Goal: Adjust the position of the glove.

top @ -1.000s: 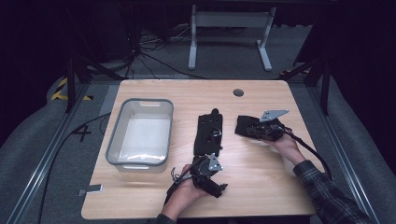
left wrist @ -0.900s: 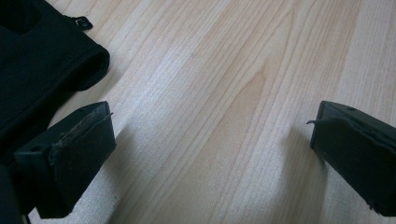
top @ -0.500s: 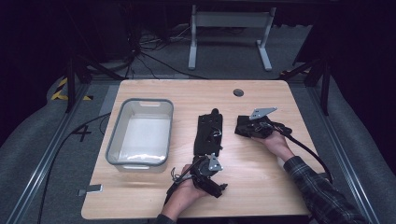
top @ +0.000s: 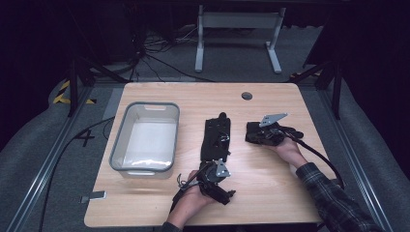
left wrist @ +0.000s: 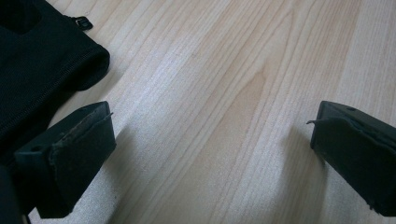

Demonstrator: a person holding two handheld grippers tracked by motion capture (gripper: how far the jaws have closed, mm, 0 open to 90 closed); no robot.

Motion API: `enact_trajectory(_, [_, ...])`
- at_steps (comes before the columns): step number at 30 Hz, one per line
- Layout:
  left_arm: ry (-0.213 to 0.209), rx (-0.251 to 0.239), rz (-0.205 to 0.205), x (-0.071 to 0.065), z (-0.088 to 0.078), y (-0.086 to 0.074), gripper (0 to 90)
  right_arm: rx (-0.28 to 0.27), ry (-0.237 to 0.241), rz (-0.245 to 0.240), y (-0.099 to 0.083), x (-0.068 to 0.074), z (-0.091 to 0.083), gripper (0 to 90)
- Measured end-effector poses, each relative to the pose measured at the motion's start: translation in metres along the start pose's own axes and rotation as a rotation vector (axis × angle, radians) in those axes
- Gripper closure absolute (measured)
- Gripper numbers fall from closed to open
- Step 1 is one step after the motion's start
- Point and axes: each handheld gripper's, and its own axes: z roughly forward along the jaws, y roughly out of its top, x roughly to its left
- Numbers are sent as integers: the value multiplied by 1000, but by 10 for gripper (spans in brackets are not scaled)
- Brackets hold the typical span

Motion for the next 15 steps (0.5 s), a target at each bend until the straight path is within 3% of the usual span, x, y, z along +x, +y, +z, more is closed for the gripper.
enact_trajectory(15, [1, 0, -1, 0, 0, 0, 2, 30, 40, -15, -17, 19, -21, 900])
